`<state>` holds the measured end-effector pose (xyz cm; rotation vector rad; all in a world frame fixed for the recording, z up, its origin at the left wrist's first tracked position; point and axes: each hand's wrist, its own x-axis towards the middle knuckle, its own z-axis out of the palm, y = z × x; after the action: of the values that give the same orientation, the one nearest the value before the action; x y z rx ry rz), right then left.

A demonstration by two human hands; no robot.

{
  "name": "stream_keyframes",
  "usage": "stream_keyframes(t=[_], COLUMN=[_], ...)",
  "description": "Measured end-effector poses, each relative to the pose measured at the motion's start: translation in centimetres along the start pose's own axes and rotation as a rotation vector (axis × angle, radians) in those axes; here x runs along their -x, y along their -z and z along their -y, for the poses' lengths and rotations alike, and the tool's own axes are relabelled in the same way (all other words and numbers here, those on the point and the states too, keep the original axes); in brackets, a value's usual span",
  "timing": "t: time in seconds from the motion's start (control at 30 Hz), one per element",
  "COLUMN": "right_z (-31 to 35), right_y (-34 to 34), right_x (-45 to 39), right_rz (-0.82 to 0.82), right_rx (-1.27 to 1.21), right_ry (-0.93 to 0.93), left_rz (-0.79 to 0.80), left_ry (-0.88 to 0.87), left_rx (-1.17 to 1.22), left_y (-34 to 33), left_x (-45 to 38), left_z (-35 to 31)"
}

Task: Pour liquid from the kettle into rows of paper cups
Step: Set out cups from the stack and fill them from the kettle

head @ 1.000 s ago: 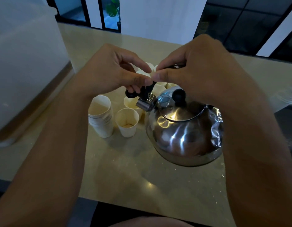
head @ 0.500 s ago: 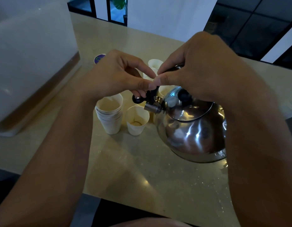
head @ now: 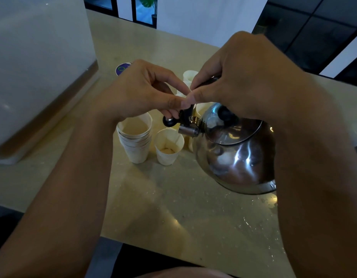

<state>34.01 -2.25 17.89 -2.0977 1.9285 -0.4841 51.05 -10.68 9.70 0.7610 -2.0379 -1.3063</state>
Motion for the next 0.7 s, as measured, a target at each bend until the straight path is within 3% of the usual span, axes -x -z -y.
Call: stream_keyframes(t=[0.7], right_z=[-0.19], right_y=[0.55], right_x=[-0.18], right_rz=[0.000], right_rx=[0.057], right_ry=[0.058], left_rz=[0.020], left_ry=[-0.011], left_rx=[0.037], left_y=[-0.28], left_x=[0.02], left_z=[-0.38])
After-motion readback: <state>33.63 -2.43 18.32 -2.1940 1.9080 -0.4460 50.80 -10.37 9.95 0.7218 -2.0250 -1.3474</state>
